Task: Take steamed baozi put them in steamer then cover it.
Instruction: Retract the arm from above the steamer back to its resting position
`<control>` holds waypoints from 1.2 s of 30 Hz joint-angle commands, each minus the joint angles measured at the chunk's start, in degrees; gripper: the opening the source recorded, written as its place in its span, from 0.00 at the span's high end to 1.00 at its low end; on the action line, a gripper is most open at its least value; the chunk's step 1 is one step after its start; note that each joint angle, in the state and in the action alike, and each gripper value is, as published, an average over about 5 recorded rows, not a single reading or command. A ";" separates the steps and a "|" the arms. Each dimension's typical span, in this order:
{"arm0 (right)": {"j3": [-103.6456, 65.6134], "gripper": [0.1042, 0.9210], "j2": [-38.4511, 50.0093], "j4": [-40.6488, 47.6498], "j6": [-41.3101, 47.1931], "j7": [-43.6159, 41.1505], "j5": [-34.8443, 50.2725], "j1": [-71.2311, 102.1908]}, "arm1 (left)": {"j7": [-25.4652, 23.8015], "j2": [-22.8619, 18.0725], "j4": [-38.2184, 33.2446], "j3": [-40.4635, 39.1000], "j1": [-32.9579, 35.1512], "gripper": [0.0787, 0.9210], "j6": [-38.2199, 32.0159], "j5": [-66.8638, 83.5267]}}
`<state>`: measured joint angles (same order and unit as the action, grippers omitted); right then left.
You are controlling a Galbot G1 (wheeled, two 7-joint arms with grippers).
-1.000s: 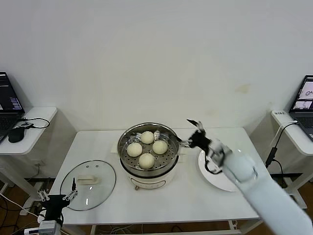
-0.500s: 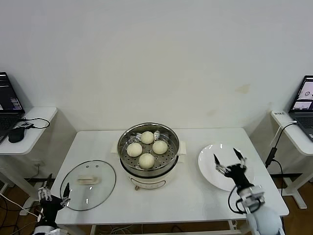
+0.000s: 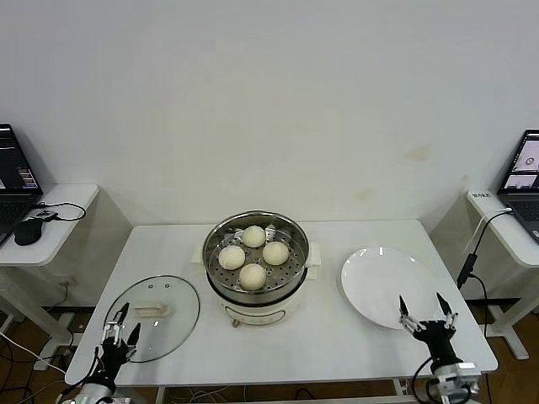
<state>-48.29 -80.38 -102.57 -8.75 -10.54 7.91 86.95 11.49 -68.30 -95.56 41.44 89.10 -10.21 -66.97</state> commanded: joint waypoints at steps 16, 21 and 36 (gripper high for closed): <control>-2.80 0.12 -3.75 2.03 -2.11 -0.59 -1.71 3.35 | -1.87 2.54 7.96 -5.05 -11.62 0.12 1.06 -4.15; -2.65 0.12 -3.95 2.07 -2.14 -0.76 -2.08 3.62 | -2.03 2.50 10.24 -5.55 -14.67 0.12 1.25 -3.90; -2.13 0.12 -4.17 2.82 -2.18 -1.35 -3.09 3.72 | -2.88 2.51 14.48 -6.37 -17.31 0.12 1.95 -2.46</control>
<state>-50.40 -84.41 -100.04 -10.83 -11.85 5.07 90.61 8.73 -65.79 -83.58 35.35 73.83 -8.28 -69.76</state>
